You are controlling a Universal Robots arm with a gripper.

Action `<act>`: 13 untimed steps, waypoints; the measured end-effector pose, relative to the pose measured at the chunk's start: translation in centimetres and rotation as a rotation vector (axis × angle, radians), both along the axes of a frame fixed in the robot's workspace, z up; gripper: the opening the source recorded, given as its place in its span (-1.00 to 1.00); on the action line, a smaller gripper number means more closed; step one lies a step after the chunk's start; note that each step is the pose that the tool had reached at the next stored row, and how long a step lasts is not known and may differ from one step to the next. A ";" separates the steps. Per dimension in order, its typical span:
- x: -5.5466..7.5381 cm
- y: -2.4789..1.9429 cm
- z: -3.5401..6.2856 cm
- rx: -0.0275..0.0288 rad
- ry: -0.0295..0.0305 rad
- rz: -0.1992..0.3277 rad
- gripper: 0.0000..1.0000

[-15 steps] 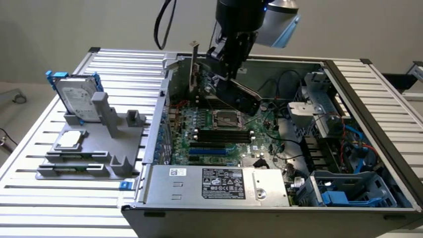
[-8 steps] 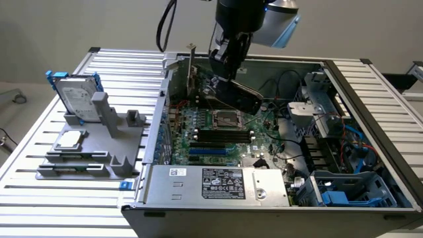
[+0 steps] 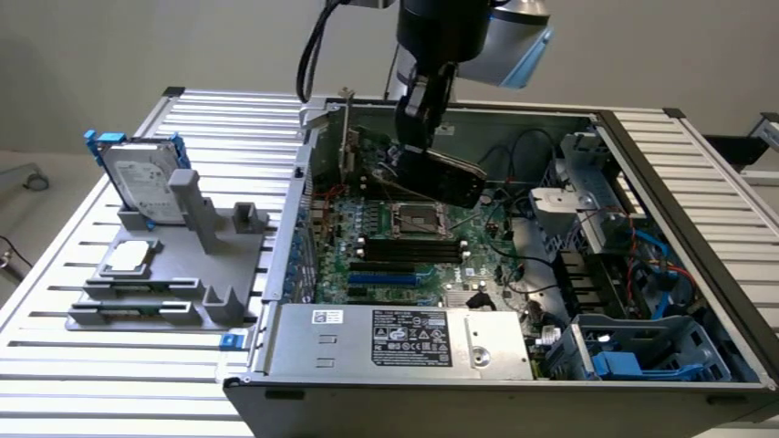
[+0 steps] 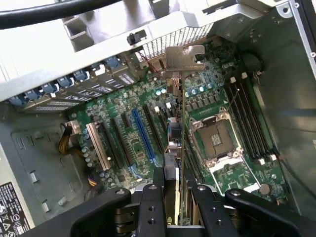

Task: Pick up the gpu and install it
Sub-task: 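Insert the gpu into the slot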

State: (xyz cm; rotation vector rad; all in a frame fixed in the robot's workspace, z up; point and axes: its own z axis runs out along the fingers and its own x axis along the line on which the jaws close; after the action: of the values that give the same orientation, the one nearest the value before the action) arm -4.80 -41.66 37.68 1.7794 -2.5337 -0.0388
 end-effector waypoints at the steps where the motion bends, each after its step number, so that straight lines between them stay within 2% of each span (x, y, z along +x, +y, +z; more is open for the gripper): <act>1: 0.0 0.00 -0.03 0.0000 0.0000 0.017 -0.48; 7: 0.0 0.00 -0.27 -0.0001 -0.0021 0.126 -0.48; 11: 0.0 0.00 -0.51 -0.0007 -0.0127 0.199 -0.48; 13: 0.0 0.00 -0.61 -0.0013 -0.0202 0.236 -0.48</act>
State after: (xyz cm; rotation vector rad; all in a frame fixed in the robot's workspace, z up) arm -4.80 -41.66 37.07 2.0736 -2.3171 -0.0108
